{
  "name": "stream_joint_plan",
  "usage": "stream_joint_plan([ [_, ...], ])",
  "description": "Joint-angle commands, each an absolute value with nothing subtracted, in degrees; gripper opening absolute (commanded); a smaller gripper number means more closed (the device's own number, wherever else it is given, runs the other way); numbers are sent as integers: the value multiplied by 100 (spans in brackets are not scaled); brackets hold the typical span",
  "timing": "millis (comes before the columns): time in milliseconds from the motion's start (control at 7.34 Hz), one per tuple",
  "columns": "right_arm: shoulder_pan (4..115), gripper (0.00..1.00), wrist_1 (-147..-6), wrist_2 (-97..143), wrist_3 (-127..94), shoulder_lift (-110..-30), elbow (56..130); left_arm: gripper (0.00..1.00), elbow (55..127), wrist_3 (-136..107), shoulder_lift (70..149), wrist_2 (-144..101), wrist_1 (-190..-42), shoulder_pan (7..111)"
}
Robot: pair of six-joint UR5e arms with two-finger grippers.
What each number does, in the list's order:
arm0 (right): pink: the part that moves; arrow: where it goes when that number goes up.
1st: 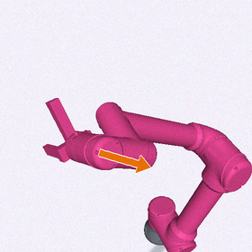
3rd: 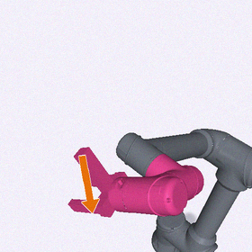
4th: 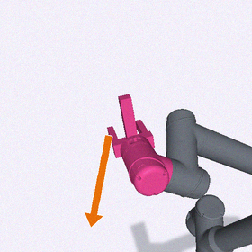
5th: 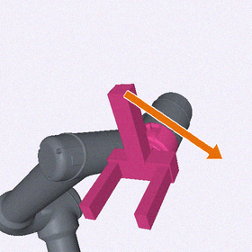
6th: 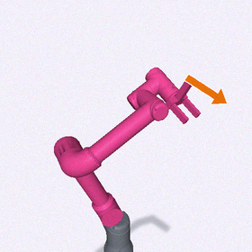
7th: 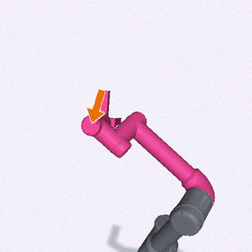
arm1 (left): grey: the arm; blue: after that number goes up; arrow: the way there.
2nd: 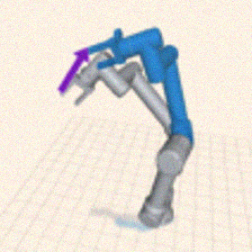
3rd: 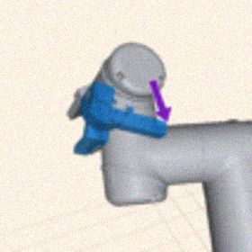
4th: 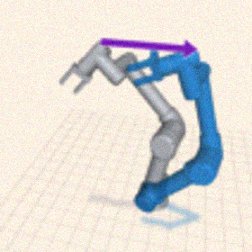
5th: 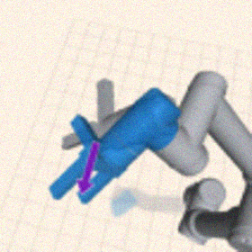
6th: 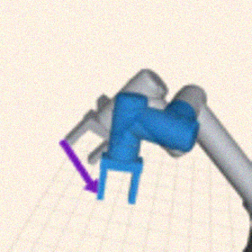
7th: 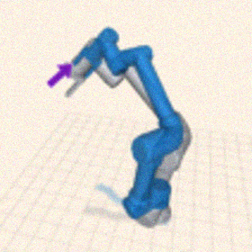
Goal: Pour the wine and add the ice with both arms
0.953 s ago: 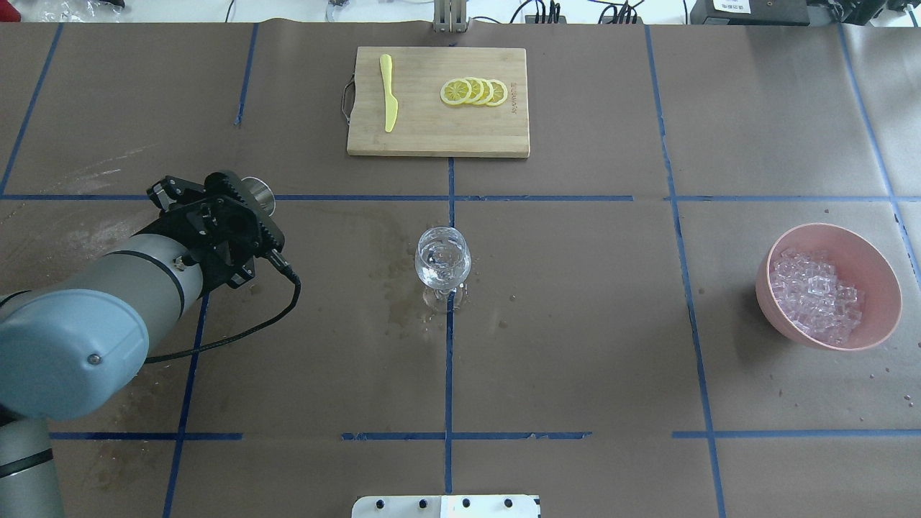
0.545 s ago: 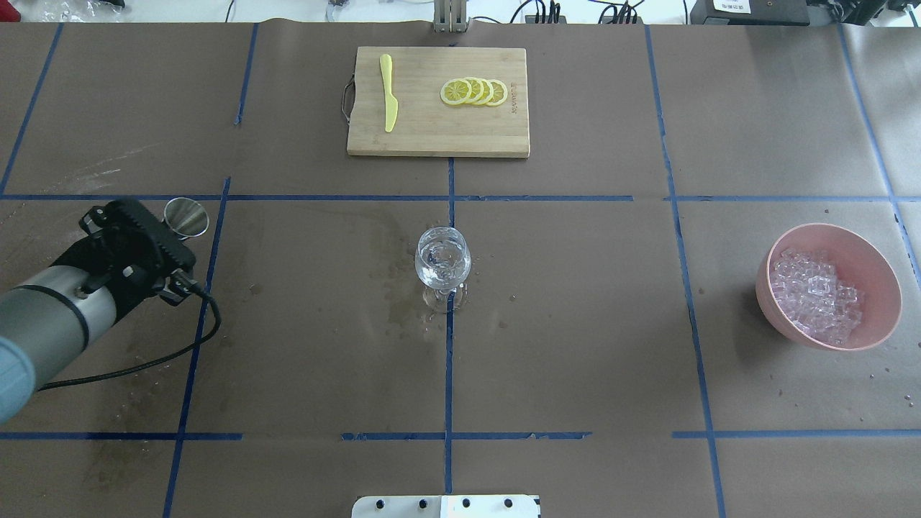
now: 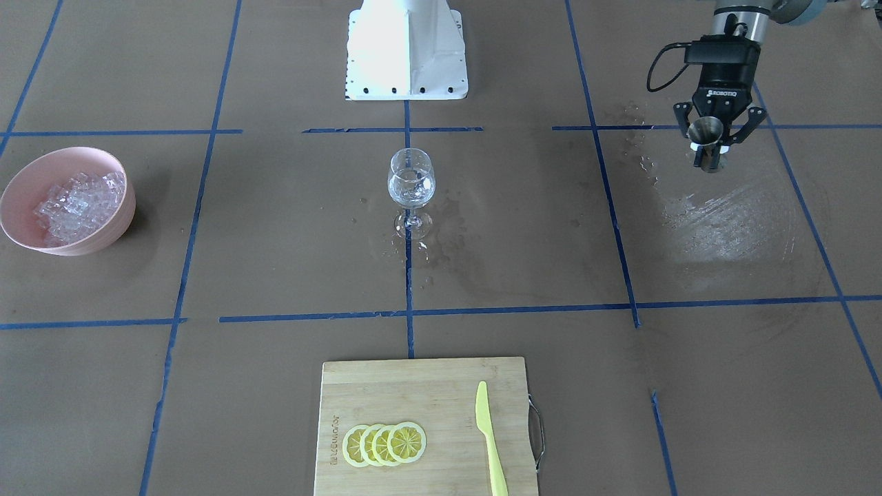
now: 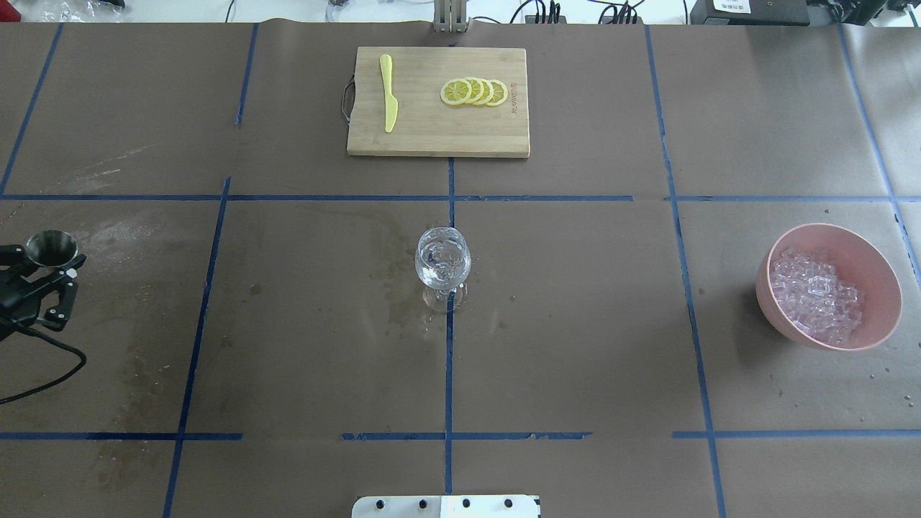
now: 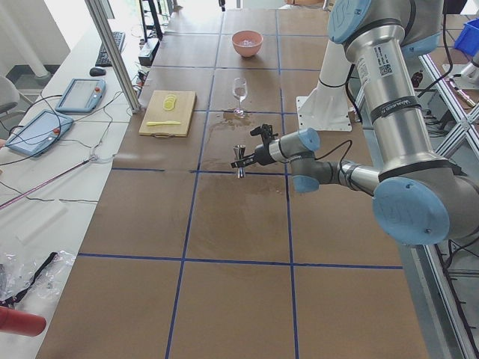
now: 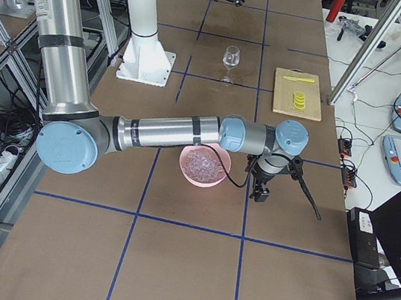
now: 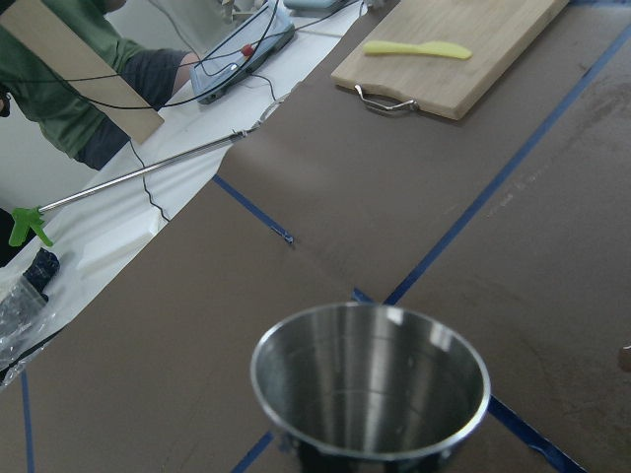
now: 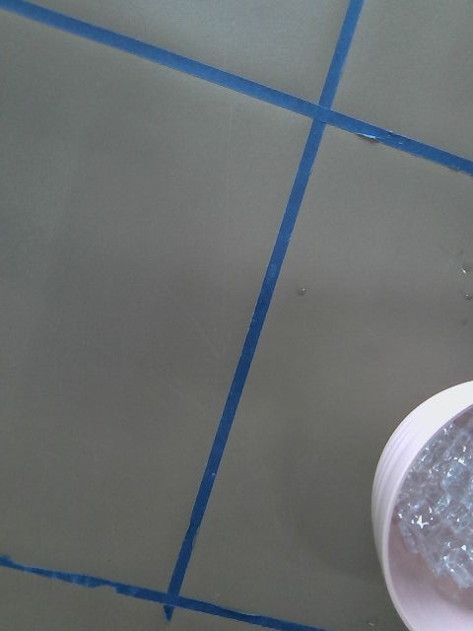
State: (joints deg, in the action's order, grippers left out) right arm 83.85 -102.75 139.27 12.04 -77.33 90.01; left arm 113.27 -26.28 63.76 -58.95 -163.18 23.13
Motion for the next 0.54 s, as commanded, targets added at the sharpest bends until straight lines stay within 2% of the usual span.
stream_joint_plan([
  [0,8385,100,-10274,13931,1204,-7734,9044,0,10741,-4794,6258,-5549,-17376,2233],
  [409,8385,100,-10274,13931,1187,-7734,9079,0,10321,-5956,6607,-4852,-17385,1706],
])
